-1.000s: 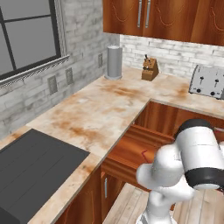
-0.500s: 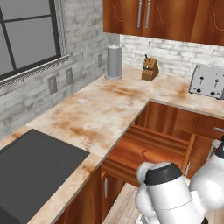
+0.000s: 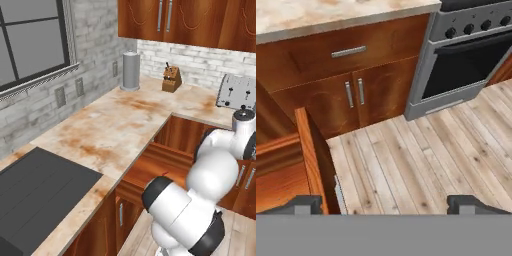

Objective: Take a straw from the drawer in front and place it inside the glass cup on the dining counter.

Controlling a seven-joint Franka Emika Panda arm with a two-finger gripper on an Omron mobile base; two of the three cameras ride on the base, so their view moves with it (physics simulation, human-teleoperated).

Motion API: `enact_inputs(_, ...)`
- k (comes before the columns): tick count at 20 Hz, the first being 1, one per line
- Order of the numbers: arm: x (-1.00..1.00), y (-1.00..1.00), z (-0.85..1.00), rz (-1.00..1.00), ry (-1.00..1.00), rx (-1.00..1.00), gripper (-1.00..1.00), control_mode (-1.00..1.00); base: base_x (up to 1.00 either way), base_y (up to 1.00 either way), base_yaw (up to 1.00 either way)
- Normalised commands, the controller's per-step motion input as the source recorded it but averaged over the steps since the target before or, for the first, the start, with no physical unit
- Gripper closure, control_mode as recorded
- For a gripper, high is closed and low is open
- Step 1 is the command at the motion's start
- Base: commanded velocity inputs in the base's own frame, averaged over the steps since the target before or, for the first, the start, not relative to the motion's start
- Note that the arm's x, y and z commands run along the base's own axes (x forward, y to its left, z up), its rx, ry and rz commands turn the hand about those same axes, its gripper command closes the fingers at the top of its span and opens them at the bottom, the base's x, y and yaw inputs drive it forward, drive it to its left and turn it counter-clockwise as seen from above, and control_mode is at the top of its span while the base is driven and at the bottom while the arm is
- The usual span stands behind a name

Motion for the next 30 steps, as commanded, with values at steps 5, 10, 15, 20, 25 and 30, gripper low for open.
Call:
enact_inputs(5, 0.08, 0.00, 0.96, -0.08, 0.75, 0.16, -1.00, -1.00, 0.00, 0.00, 0.00)
enact_inputs(10, -0.02, 0.16, 0.33, 0.00, 0.49, 0.13, -1.00, -1.00, 0.00, 0.00, 0.00)
enact_inputs(15, -0.30, 0.52, -0.02, 0.07, 0.22, 0.13, -1.00, -1.00, 0.00, 0.00, 0.00)
enact_inputs(20, -0.54, 0.58, -0.14, 0.10, 0.00, 0.06, -1.00, -1.00, 0.00, 0.00, 0.00)
enact_inputs(25, -0.25, 0.45, -0.11, 0.13, -0.13, 0.10, -1.00, -1.00, 0.00, 0.00, 0.00)
enact_inputs(30, 0.15, 0.38, 0.00, 0.18, -0.07, 0.15, -1.00, -1.00, 0.00, 0.00, 0.00)
